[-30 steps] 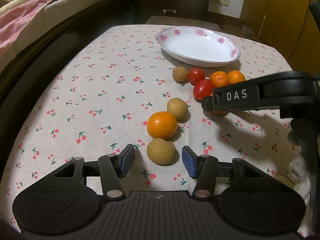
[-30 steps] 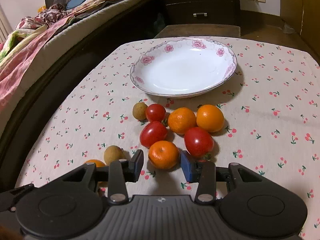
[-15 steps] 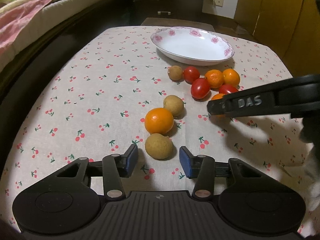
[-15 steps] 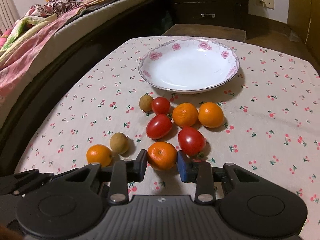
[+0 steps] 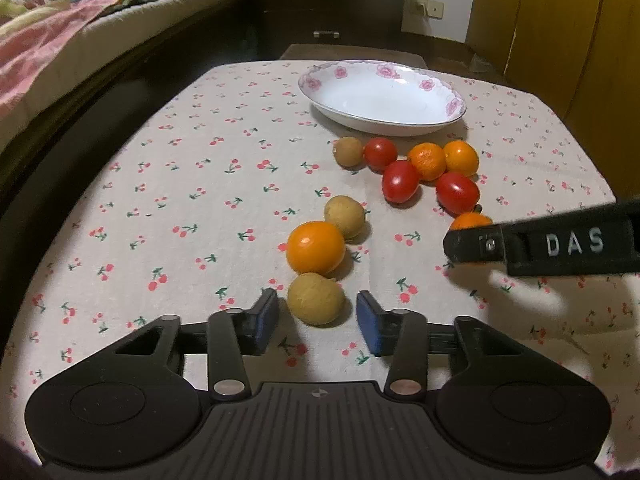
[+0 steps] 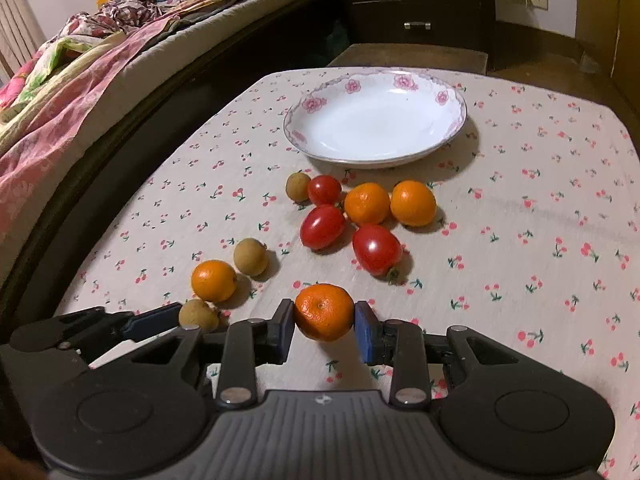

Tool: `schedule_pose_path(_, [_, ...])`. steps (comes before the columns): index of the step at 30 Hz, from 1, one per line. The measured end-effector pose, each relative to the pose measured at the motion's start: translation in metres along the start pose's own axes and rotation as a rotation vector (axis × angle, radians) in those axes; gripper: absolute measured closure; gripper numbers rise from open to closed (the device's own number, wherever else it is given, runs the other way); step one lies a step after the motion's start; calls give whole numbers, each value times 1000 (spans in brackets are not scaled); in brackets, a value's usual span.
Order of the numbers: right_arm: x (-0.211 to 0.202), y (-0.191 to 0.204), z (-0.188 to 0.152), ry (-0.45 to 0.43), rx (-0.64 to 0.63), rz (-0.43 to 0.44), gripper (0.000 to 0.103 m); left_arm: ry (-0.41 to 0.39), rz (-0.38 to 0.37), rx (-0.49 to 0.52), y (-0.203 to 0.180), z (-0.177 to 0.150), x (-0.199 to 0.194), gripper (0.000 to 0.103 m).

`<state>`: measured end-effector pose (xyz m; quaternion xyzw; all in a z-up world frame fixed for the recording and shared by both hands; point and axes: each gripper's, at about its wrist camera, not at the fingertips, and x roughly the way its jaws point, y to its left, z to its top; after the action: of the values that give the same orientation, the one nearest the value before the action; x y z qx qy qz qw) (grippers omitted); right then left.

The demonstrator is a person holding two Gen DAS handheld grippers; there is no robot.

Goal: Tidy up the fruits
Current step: 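Carry the brown fruit and orange in both tools over the white bowl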

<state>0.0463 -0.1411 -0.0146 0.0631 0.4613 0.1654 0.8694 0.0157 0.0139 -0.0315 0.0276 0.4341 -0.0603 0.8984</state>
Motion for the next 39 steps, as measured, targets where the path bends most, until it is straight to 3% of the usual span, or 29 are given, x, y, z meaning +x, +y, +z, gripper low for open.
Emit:
schedule_pose_path(3, [-5, -1, -1, 0, 6, 6, 70, 5, -4, -16, 4, 2, 0, 64])
schedule_pose_path(17, [-39, 5, -13, 2, -9, 7, 70, 0, 15, 1, -1, 5, -28, 65])
schedule_pose_path(25, [-46, 3, -12, -14, 1, 7, 70, -15, -24, -20, -7, 23, -36, 65])
schedule_pose_path(39, [-42, -11, 23, -59, 40, 29, 70, -34, -68, -22, -16, 69, -21, 65])
